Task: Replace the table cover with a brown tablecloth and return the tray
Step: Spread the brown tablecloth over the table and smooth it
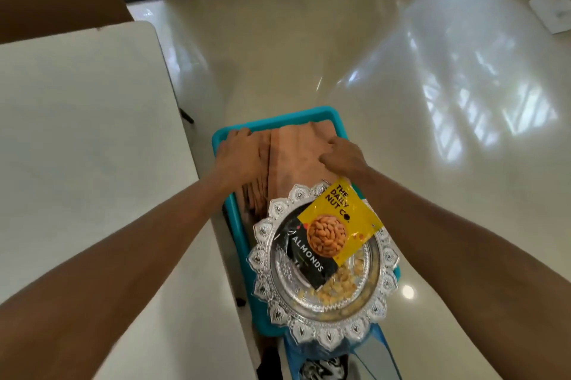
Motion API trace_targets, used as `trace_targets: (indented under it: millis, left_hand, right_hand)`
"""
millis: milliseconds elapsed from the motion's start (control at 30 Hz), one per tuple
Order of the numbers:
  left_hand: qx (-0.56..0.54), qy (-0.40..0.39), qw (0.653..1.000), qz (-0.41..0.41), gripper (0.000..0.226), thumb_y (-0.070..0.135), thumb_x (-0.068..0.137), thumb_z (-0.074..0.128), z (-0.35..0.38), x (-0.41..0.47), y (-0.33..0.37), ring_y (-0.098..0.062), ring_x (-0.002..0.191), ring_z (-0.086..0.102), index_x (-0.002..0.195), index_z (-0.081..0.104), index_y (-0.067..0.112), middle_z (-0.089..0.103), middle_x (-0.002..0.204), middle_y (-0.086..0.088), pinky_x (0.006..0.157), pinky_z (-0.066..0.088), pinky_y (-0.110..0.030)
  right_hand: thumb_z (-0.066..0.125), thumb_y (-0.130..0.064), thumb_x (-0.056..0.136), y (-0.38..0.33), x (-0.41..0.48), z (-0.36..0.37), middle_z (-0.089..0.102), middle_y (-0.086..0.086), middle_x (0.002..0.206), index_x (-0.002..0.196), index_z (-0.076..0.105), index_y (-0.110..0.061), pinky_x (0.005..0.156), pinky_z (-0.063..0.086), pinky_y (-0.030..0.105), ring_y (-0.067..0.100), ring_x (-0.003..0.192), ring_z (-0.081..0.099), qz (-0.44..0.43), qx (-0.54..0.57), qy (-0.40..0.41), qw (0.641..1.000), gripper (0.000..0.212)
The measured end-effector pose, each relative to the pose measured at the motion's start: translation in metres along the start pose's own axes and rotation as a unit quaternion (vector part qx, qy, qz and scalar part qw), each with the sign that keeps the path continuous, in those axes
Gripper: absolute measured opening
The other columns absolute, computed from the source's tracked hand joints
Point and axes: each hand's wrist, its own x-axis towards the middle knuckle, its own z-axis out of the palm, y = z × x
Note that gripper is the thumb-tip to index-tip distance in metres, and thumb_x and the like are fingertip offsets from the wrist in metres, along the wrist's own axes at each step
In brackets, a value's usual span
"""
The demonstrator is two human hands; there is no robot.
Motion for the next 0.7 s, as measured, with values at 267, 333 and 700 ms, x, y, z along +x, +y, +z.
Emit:
trace_targets:
  millis: [267,333,700]
  left_hand:
    - [0.085,-0.136,0.987,-0.026,0.076,0.047,0.090,0.053,0.006,0.095,-0.013,-0.035,0.140,0.030,0.153,0.023,0.018,0.033,0.151,-0.011,0.106,0.036,-0.057]
    - [0.067,-0.191,0.978,-0.056,0.086,0.057,0.089,0.048,0.018,0.106,-0.016,-0.038,0.140,0.031,0.157,0.013,0.019,0.030,0.155,-0.013,0.112,0.032,-0.055]
    - [0.092,-0.282,0.952,-0.078,0.106,0.041,0.080,0.059,0.021,0.109,-0.017,-0.037,0.149,0.016,0.158,-0.011,0.023,0.008,0.165,-0.008,0.119,0.024,-0.054]
  right_hand:
    - [0.070,-0.035,0.087,0.016,0.042,0.030,0.049,0.012,0.147,0.158,0.020,-0.012,0.103,0.046,0.040,0.031,0.131,0.051,0.087,0.048,-0.066,0.993,0.090]
    - [0.076,-0.042,0.083,0.017,0.054,0.034,0.047,0.011,0.149,0.159,0.016,-0.012,0.105,0.045,0.041,0.030,0.132,0.050,0.101,0.055,-0.066,0.991,0.101]
    - [0.084,-0.052,0.072,0.008,0.073,0.050,0.054,0.013,0.138,0.139,0.049,-0.006,0.101,0.046,0.038,0.030,0.124,0.054,0.094,-0.081,-0.085,0.989,0.088]
